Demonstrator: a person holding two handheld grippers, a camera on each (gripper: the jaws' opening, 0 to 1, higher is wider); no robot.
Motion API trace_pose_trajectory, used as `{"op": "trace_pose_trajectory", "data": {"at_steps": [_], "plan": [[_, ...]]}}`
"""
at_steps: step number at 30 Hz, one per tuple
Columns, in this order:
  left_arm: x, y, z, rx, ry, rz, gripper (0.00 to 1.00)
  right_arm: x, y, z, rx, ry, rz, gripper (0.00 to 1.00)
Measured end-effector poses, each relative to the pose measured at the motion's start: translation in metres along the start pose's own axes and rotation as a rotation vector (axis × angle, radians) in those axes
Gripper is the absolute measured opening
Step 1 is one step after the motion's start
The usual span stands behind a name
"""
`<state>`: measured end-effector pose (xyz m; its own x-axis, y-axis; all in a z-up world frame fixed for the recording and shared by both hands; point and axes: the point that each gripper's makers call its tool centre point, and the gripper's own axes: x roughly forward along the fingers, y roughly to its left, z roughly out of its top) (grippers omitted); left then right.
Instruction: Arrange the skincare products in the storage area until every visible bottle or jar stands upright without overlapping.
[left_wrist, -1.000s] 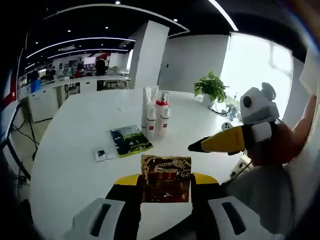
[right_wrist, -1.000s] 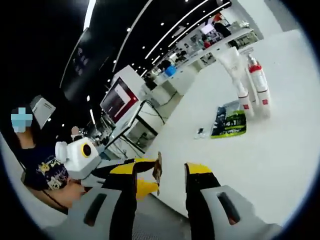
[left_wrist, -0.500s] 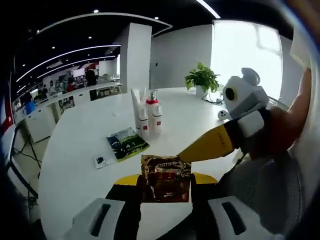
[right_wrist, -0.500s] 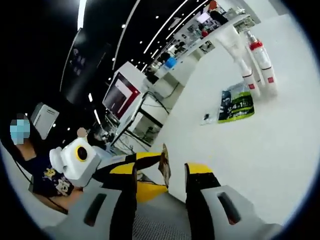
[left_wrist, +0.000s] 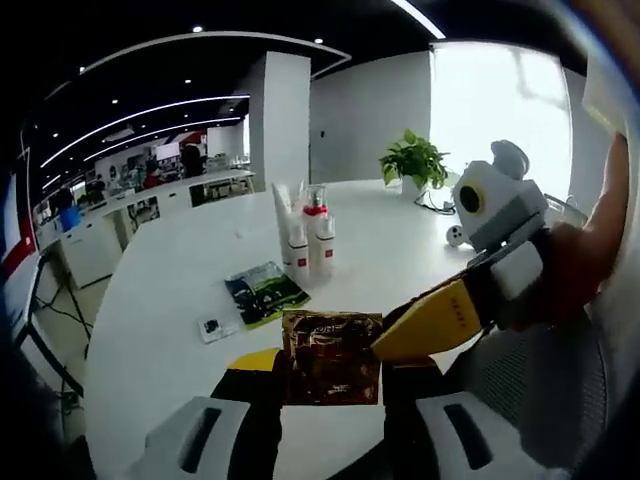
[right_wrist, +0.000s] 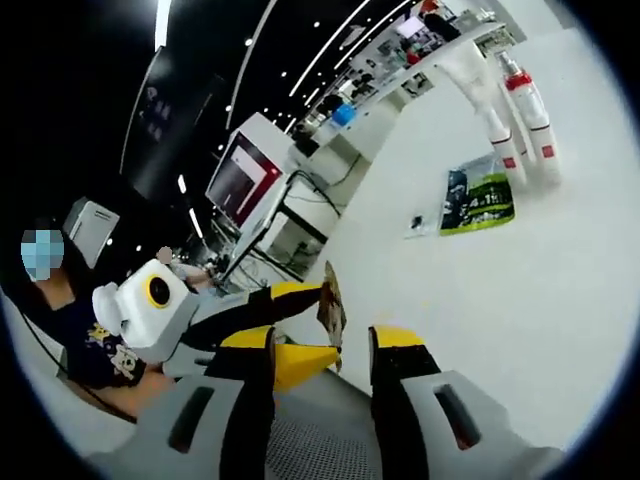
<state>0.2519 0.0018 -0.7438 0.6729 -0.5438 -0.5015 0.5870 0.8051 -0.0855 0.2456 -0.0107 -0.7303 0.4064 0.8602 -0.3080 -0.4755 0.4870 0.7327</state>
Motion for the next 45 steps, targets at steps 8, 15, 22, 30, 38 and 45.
{"op": "trace_pose_trajectory", "data": {"at_steps": [8, 15, 22, 30, 38, 45], "plan": [[0.001, -0.003, -0.001, 0.048, 0.004, 0.000, 0.40, -0.001, -0.003, 0.002, 0.009, -0.009, -0.012, 0.31], [0.002, -0.005, 0.000, 0.050, 0.006, -0.005, 0.40, -0.003, -0.005, 0.006, 0.013, -0.024, -0.013, 0.26], [0.004, -0.006, 0.003, 0.052, -0.007, -0.014, 0.40, -0.003, -0.004, 0.006, 0.032, -0.015, -0.006, 0.16], [0.004, -0.015, 0.004, 0.066, -0.009, -0.052, 0.39, -0.003, -0.008, 0.009, 0.035, -0.028, -0.017, 0.05], [0.002, -0.020, 0.005, 0.053, -0.019, -0.081, 0.40, -0.007, -0.012, 0.010, 0.095, -0.021, -0.009, 0.00], [0.000, -0.030, 0.008, -0.023, -0.026, -0.151, 0.41, -0.017, -0.012, 0.013, 0.064, 0.058, 0.032, 0.00]]}}
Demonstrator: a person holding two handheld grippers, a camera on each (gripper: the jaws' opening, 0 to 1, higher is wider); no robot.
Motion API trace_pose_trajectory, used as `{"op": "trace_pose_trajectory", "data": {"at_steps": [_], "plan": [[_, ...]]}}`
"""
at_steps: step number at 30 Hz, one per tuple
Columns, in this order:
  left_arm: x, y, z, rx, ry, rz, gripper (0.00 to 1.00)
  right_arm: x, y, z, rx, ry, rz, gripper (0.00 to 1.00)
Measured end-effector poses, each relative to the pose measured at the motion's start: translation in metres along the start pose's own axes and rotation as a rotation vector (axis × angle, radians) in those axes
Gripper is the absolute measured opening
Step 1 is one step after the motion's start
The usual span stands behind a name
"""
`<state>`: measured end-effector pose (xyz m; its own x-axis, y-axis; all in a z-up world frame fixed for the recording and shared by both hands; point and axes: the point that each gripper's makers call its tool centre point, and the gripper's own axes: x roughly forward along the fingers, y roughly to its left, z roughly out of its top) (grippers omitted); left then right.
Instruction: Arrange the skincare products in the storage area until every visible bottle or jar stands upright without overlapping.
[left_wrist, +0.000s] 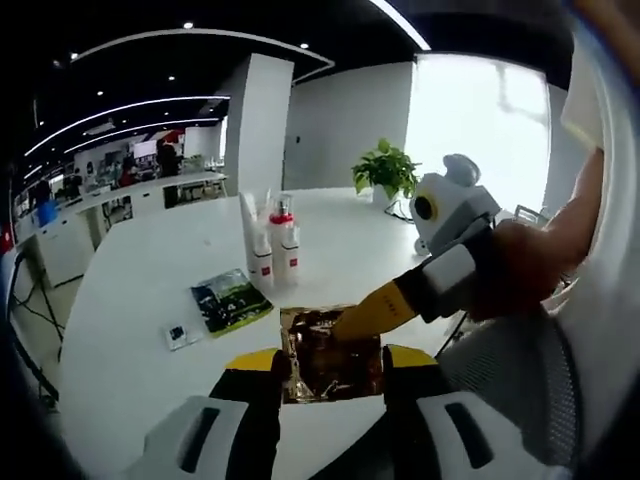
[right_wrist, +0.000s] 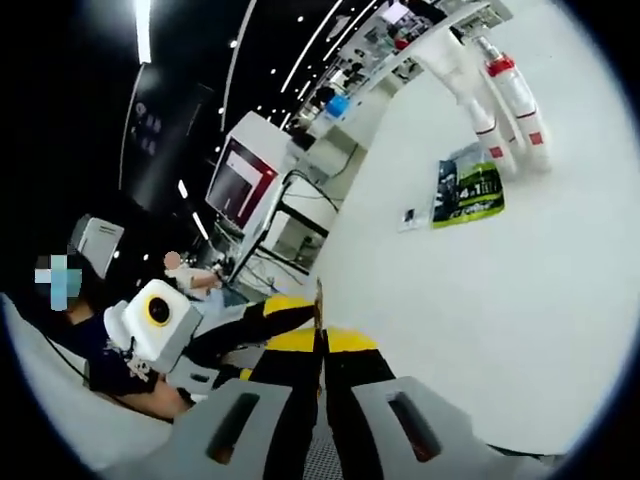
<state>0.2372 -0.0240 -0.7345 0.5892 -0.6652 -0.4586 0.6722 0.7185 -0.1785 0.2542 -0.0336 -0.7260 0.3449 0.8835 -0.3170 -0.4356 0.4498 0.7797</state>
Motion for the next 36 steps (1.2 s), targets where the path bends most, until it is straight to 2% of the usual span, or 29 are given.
{"op": "trace_pose_trajectory", "data": {"at_steps": [6, 9, 13, 16, 17, 18, 21, 23, 25, 30, 36], "plan": [[-0.002, -0.006, 0.003, -0.048, -0.016, -0.054, 0.41, -0.012, -0.002, 0.005, 0.020, 0.004, 0.035, 0.00], [-0.004, -0.007, 0.009, -0.090, -0.048, -0.081, 0.41, -0.016, -0.001, 0.006, 0.023, -0.007, 0.049, 0.00], [-0.006, -0.007, 0.010, -0.216, -0.059, -0.135, 0.41, -0.016, 0.011, 0.006, 0.001, -0.002, 0.117, 0.00], [-0.008, -0.009, 0.010, -0.280, -0.057, -0.173, 0.39, -0.018, 0.020, 0.007, -0.017, 0.002, 0.164, 0.00], [-0.008, -0.008, 0.007, -0.274, -0.048, -0.175, 0.39, -0.019, 0.022, 0.007, -0.021, 0.001, 0.179, 0.00], [-0.008, -0.009, 0.007, -0.281, -0.047, -0.180, 0.37, -0.019, 0.024, 0.007, -0.026, 0.003, 0.193, 0.00], [-0.013, -0.017, 0.012, -0.333, -0.068, -0.247, 0.24, -0.021, 0.028, 0.007, -0.037, 0.009, 0.213, 0.00], [-0.014, -0.013, 0.012, -0.357, -0.073, -0.244, 0.20, -0.023, 0.030, 0.007, -0.034, 0.012, 0.232, 0.00], [-0.018, -0.016, 0.017, -0.427, -0.092, -0.289, 0.15, -0.023, 0.031, 0.007, -0.040, 0.013, 0.234, 0.00], [-0.021, -0.014, 0.016, -0.430, -0.090, -0.293, 0.08, -0.021, 0.032, 0.007, -0.035, 0.016, 0.244, 0.00], [-0.024, -0.010, 0.019, -0.479, -0.110, -0.306, 0.03, -0.018, 0.035, 0.010, -0.033, 0.001, 0.247, 0.01]]}}
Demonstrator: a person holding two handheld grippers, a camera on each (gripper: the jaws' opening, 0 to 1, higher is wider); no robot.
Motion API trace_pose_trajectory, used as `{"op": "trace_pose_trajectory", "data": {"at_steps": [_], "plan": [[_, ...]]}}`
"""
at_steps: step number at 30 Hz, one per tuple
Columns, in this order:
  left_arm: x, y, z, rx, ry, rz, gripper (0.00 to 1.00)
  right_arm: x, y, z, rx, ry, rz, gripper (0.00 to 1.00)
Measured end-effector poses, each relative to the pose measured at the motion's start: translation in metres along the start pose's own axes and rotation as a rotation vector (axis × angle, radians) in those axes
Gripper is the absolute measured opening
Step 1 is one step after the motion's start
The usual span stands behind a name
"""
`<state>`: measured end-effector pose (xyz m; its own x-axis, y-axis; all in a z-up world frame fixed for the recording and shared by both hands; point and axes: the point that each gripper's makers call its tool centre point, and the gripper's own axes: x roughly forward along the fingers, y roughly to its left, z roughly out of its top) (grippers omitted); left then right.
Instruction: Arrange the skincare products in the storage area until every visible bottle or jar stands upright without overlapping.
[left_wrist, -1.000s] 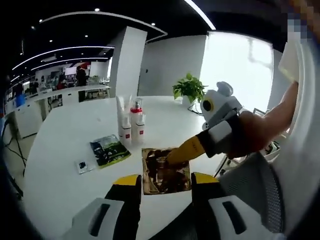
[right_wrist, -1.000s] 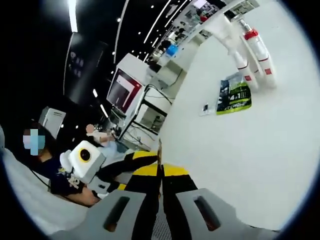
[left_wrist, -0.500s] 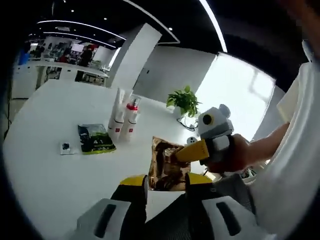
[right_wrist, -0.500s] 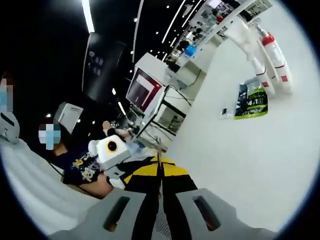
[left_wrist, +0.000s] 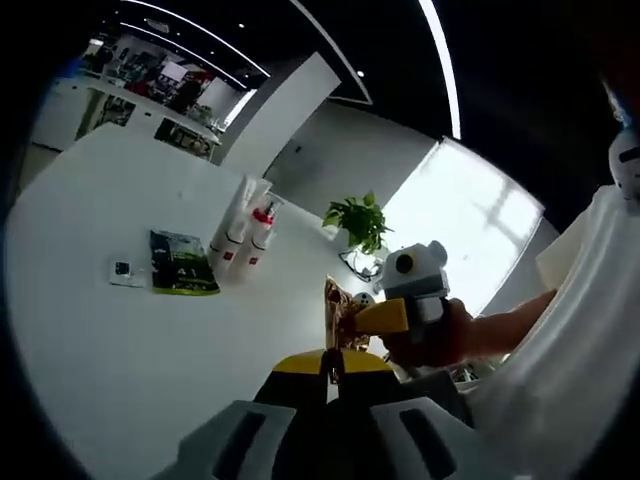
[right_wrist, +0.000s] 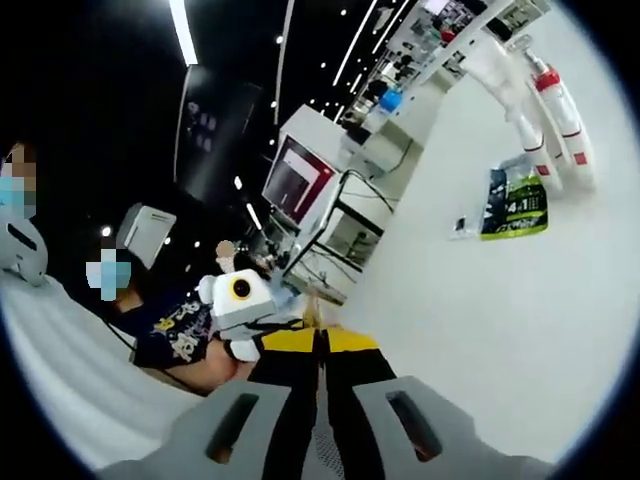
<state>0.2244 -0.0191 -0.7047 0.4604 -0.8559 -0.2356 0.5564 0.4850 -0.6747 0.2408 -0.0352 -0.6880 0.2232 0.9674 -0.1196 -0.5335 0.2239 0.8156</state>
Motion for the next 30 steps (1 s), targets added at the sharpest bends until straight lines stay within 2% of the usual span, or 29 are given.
{"op": "trace_pose_trajectory", "data": {"at_steps": [2, 4, 10, 12, 14, 18, 20, 23, 27, 30], "plan": [[-0.001, 0.000, 0.002, -0.017, -0.012, -0.009, 0.02, 0.001, 0.001, 0.002, 0.003, -0.013, 0.008, 0.02], [-0.001, -0.002, 0.004, -0.036, -0.021, -0.023, 0.01, 0.002, -0.002, 0.008, -0.033, -0.048, -0.013, 0.06], [-0.002, 0.000, 0.004, -0.045, -0.026, -0.013, 0.01, 0.009, -0.001, 0.000, 0.035, -0.048, 0.010, 0.15], [-0.003, 0.002, 0.005, -0.042, -0.033, 0.002, 0.01, 0.014, -0.001, -0.001, 0.031, -0.044, 0.008, 0.17], [-0.004, 0.004, 0.008, -0.051, -0.049, 0.010, 0.01, 0.018, -0.002, -0.001, 0.051, -0.054, 0.001, 0.16], [-0.006, 0.005, 0.013, -0.071, -0.078, 0.005, 0.01, 0.018, -0.008, 0.014, 0.176, -0.168, -0.018, 0.12], [-0.006, 0.006, 0.013, -0.080, -0.078, 0.006, 0.01, 0.019, -0.009, 0.014, 0.219, -0.187, -0.012, 0.12], [-0.005, 0.006, 0.011, -0.088, -0.069, 0.006, 0.01, 0.019, -0.013, 0.010, 0.213, -0.195, -0.026, 0.11], [-0.002, 0.009, 0.005, -0.087, -0.038, 0.023, 0.01, 0.016, -0.016, 0.007, 0.229, -0.216, -0.030, 0.04], [-0.002, 0.010, 0.003, -0.083, -0.028, 0.028, 0.02, 0.017, -0.016, 0.007, 0.211, -0.206, -0.035, 0.03]]}}
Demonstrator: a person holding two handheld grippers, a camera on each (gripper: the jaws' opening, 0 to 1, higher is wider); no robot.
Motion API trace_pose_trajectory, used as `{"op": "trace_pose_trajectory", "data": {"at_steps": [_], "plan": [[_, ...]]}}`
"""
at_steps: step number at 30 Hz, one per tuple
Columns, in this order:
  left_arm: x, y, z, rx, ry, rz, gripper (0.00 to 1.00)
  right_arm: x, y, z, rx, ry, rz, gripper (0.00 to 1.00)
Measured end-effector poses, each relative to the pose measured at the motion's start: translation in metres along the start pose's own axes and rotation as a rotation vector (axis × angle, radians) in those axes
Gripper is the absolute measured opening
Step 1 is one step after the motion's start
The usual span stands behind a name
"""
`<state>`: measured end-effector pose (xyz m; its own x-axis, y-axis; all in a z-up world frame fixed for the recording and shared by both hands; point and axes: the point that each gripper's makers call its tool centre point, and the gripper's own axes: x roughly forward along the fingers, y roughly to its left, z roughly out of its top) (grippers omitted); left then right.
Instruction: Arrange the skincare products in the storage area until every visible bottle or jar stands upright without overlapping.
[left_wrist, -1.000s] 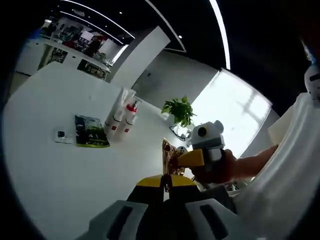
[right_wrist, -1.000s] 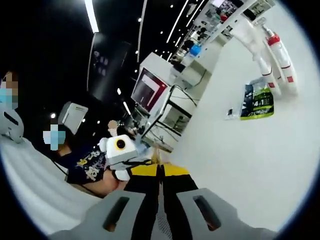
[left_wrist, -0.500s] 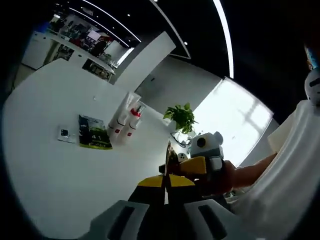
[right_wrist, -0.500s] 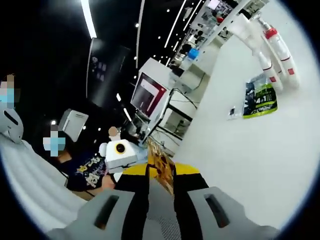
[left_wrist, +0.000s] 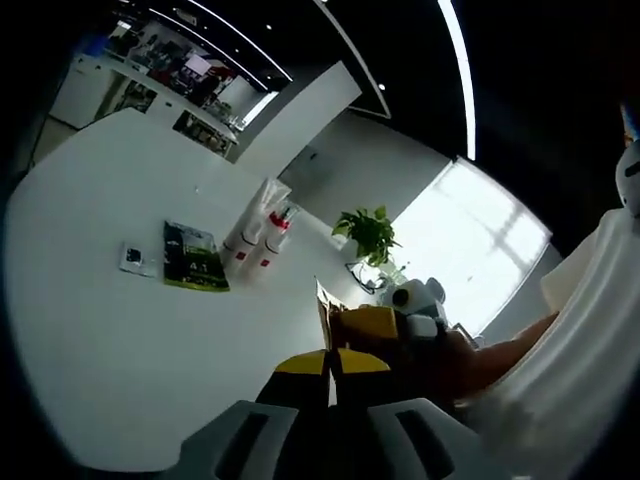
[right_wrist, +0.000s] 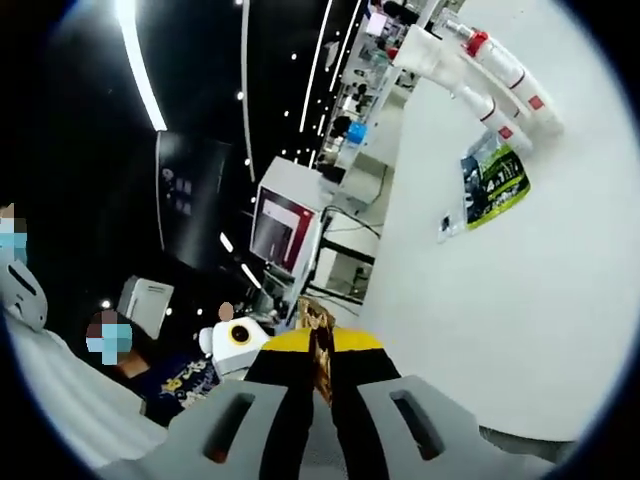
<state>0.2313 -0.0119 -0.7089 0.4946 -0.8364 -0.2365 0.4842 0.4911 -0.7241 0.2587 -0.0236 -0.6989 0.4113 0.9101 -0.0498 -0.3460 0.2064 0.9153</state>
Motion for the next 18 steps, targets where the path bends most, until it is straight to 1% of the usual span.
{"op": "trace_pose_trajectory", "data": {"at_steps": [2, 4, 6, 10, 18], "plan": [[-0.001, 0.003, 0.000, 0.011, 0.002, 0.012, 0.02, 0.001, 0.000, -0.001, -0.009, 0.004, -0.002, 0.03], [-0.002, 0.003, 0.001, 0.002, -0.005, 0.017, 0.01, 0.003, 0.001, -0.001, -0.022, -0.007, -0.005, 0.03], [-0.003, 0.003, 0.003, -0.001, -0.019, 0.018, 0.01, 0.003, 0.002, -0.001, -0.023, -0.007, -0.004, 0.04], [-0.004, 0.004, 0.005, -0.012, -0.027, 0.021, 0.01, 0.003, 0.002, -0.001, -0.066, -0.007, -0.015, 0.06], [-0.007, 0.007, 0.011, -0.051, -0.063, 0.016, 0.01, 0.005, -0.001, -0.004, -0.071, 0.012, -0.018, 0.13]]}}
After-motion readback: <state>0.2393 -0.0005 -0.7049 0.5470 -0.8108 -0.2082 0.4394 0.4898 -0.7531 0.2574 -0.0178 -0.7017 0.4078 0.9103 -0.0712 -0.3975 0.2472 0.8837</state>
